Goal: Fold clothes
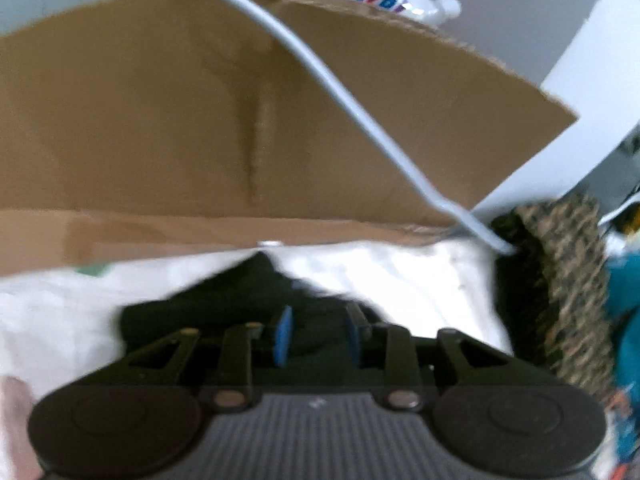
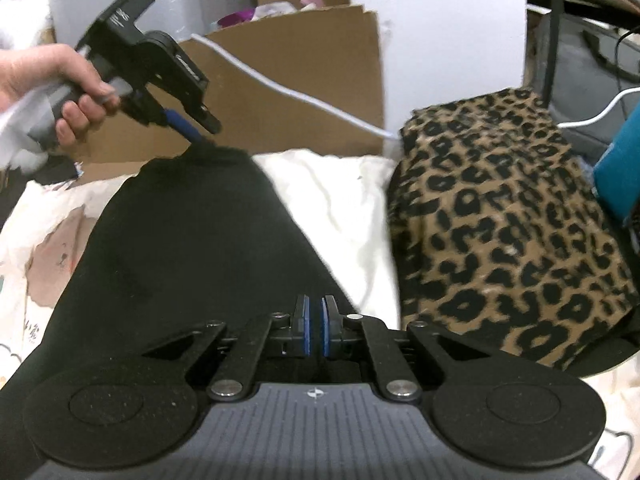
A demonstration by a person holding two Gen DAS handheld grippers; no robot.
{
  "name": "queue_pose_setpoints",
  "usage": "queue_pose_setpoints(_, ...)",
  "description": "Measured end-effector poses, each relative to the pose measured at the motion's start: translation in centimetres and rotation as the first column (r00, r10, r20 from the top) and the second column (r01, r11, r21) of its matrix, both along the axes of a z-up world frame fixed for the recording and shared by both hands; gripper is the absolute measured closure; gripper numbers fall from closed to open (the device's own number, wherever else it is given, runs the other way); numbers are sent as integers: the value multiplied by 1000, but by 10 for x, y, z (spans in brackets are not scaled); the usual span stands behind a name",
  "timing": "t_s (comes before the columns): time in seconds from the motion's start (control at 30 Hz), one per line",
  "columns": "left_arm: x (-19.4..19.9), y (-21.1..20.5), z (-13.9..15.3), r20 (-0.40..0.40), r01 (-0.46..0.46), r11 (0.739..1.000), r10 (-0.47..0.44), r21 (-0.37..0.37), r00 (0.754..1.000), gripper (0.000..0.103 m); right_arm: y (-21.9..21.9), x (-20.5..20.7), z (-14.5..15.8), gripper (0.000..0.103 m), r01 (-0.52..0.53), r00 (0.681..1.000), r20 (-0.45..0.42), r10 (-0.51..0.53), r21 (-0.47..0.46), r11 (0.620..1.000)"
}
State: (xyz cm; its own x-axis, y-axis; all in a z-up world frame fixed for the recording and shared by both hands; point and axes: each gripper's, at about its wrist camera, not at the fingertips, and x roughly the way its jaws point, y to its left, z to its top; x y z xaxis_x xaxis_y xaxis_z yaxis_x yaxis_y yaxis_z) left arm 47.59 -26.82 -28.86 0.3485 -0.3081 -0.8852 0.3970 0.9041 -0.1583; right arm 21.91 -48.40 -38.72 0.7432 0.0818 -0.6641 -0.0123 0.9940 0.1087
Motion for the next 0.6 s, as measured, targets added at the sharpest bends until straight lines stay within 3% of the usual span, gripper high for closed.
queue_pose_setpoints(0.1, 2, 12, -10, 3, 1, 998, -1, 55, 1000, 74, 2, 2, -8, 98, 8, 999, -35, -9, -8, 1000)
queue_pose_setpoints(0.27, 10, 15, -35, -13, -13, 999, 14, 40, 1000, 73, -8, 2, -17, 94, 44, 995, -89, -44, -11, 999)
queue_pose_setpoints(0.3, 11, 15, -41, -9, -21, 999, 21, 39, 1000, 73, -11, 1, -18, 89, 51, 994, -95, -52, -17, 999)
queue_pose_setpoints(0.6, 30, -3, -59, 86, -25, 999, 23, 27, 996, 69, -30, -21, -25, 88, 112, 987, -121, -110, 17, 994)
